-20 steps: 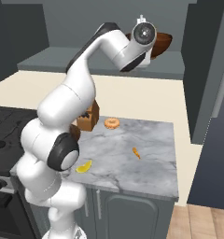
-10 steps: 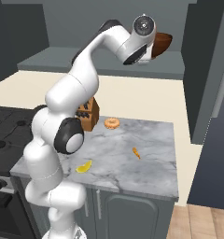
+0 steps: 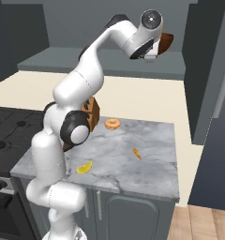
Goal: Pick both bowls and place them on the counter. Then place the lemon wedge in one bowl and place the shrimp in the other bowl.
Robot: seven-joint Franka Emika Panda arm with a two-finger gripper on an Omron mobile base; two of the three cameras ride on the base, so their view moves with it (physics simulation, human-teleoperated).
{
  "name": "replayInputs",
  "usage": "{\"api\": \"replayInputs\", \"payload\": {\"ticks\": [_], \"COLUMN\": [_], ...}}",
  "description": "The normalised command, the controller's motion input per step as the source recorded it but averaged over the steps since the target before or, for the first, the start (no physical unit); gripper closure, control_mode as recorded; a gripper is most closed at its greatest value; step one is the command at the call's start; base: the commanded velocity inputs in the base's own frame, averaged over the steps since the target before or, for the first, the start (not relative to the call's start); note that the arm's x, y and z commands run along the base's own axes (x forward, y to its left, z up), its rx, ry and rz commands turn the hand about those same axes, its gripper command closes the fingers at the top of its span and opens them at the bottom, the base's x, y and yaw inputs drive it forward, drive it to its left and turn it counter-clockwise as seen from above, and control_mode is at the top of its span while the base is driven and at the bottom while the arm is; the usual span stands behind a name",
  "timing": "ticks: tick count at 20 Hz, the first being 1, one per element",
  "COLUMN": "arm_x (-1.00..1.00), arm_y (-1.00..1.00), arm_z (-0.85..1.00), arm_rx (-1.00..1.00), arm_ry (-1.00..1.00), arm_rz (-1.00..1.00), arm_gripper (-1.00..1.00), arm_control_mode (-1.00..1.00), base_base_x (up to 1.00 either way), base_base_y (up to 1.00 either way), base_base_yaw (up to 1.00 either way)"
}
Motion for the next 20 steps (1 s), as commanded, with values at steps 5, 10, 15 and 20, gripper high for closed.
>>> {"api": "replayInputs", "payload": {"ticks": [5, 10, 15, 20], "arm_x": [-0.16, -0.40, -0.40, -0.50], "arm_y": [-0.14, 0.16, 0.36, 0.48], "arm_z": [-0.03, -0.06, -0.07, -0.14], "arm_rx": [0.00, 0.00, 0.00, 0.00], "arm_ry": [-0.02, -0.09, -0.13, -0.10], "arm_rz": [0.00, 0.00, 0.00, 0.00], "arm_gripper": [1.00, 1.00, 1.00, 1.00], "arm_control_mode": [-1.00, -1.00, -1.00, -1.00], "base_base_x": [0.00, 0.00, 0.00, 0.00], "base_base_y": [0.00, 0.00, 0.00, 0.00], "base_base_yaw": [0.00, 0.00, 0.00, 0.00]}}
